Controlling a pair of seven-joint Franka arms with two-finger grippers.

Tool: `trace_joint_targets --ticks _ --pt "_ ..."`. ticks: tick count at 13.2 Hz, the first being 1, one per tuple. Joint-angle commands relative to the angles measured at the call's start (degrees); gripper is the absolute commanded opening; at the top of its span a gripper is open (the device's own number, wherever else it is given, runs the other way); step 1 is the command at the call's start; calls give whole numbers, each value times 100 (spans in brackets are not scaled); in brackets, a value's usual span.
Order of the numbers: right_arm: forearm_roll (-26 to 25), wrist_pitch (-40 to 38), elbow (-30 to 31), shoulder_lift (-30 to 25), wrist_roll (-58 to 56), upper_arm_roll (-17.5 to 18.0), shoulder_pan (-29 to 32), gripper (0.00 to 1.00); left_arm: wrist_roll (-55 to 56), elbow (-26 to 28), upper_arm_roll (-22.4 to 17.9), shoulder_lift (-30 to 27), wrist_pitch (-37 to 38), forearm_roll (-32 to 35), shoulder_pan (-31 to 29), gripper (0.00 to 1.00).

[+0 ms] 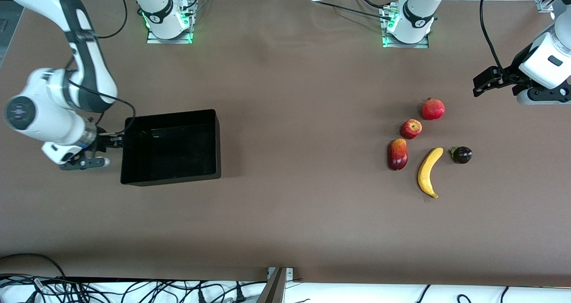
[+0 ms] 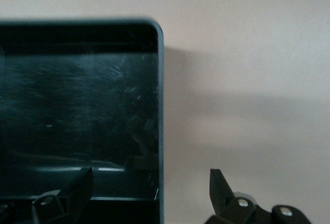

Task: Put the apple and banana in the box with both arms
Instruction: 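Grasp the black box rim with the right gripper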

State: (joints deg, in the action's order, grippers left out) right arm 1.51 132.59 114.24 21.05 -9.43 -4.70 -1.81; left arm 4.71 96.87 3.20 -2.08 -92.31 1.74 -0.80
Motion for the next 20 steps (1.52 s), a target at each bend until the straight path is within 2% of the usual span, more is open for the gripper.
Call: trace_joint_targets --ticks 1,2,3,6,8,12,13,15,17,20 --pt "-2 644 800 -285 -41 -5 93 98 -22 -55 -4 -30 81 37 28 100" --pt "7 662 862 -285 -41 -5 110 90 -22 -63 -4 -30 81 37 28 100" --pt "7 654 880 -277 -41 -5 110 77 -22 -55 -4 -30 81 37 28 100" --pt "7 636 933 -206 -41 -5 119 23 -22 -63 -4 -30 81 37 28 100" --pt "16 636 942 -154 -41 -5 128 0 -22 -55 -4 -30 81 37 28 100" --pt "16 566 758 -188 -50 21 119 0 -22 -55 -4 -30 81 37 28 100" --pt "7 305 557 -215 -41 74 110 0 -22 -55 -4 -30 81 37 28 100" --pt "34 -686 -284 -189 2 380 23 0 -22 -55 -4 -30 81 37 28 100" --pt "42 -1286 -988 -145 151 478 -528 0 -22 -55 -4 -30 81 37 28 100" --pt "192 -1525 -1587 30 1203 478 -1574 0 -22 -55 -4 -30 81 37 28 100"
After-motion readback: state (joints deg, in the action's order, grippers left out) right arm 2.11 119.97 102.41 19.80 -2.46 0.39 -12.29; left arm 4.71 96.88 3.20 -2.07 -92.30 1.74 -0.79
